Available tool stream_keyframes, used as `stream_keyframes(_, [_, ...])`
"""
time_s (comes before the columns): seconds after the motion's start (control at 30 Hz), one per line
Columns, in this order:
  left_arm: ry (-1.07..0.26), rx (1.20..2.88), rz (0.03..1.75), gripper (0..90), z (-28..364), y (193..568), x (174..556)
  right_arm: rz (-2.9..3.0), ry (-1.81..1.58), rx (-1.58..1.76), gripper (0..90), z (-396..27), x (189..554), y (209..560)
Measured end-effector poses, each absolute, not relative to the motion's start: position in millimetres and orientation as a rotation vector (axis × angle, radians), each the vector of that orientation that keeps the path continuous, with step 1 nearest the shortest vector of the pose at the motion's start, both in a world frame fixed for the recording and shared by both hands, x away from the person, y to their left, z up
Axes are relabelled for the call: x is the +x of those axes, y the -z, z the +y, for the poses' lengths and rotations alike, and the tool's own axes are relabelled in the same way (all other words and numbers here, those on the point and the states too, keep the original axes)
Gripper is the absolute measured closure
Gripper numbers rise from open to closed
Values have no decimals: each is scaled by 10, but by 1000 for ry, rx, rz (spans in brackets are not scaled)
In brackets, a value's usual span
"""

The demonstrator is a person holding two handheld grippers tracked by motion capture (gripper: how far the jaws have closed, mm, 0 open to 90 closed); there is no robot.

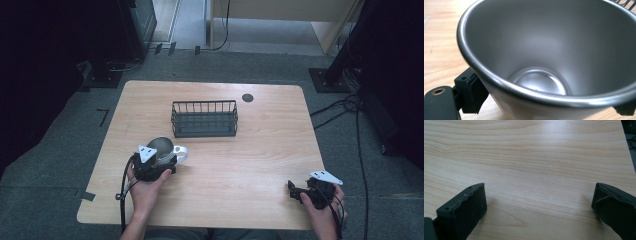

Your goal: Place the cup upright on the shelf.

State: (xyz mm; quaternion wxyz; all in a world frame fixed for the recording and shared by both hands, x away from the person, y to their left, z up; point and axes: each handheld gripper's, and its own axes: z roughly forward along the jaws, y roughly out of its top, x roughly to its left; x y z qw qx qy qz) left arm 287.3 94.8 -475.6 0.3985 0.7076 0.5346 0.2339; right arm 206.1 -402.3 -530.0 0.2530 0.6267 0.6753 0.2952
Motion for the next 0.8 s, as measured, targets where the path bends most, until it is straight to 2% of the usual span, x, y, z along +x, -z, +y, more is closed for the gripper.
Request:
stream_keyframes(0.73, [-556, 1757, 1268, 85, 628, 4359, 3169, 1835, -803, 1705, 0, -4022, 2061, 5300])
stream_keyframes(0.8, [-512, 1750, 1273, 85, 615, 4328, 3218, 1834, -804, 1707, 0, -4021, 2062, 5300])
